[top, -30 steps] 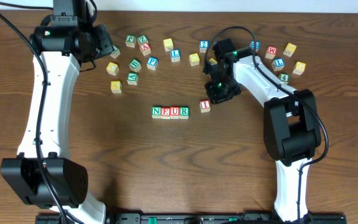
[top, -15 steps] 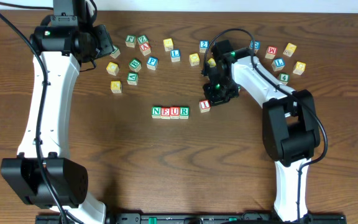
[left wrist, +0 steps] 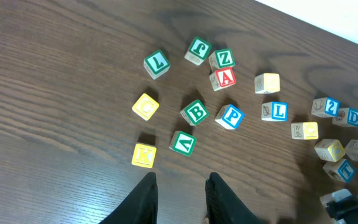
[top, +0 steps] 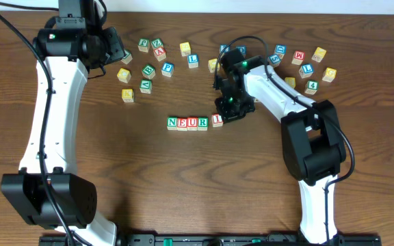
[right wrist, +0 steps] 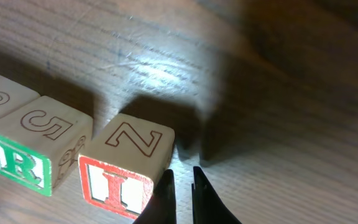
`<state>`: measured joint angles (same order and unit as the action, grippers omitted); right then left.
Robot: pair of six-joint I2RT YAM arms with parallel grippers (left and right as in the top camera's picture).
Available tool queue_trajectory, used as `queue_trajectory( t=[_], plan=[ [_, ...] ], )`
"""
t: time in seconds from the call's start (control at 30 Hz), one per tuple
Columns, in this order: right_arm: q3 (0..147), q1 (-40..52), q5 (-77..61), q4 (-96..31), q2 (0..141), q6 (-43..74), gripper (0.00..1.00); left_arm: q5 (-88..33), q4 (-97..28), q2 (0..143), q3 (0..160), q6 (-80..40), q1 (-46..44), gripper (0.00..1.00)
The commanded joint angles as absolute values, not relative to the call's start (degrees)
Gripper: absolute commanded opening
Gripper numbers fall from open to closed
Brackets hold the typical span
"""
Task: Spell out NEURIPS
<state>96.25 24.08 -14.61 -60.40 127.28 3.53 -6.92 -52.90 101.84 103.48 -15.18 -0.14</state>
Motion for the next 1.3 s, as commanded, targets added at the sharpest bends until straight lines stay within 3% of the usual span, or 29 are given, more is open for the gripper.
queue_trajectory(
  t=[0.0, 0.9, 1.27],
  plan=[
    [96.7, 24.6, -15.0, -60.9, 127.7, 7.0, 0.06, -6.4, -53.1, 102.6, 103.2, -15.2, 0.0, 0.26],
    [97.2, 24.6, -11.1, -60.6, 127.7, 9.8, 0.06, -6.4, -53.1, 102.6, 103.2, -15.2, 0.0, 0.26],
    [97.5, 23.2, -14.1, -50.6, 127.7, 9.3, 0.11, -6.4, -53.1, 102.6, 103.2, -15.2, 0.0, 0.26]
  ],
)
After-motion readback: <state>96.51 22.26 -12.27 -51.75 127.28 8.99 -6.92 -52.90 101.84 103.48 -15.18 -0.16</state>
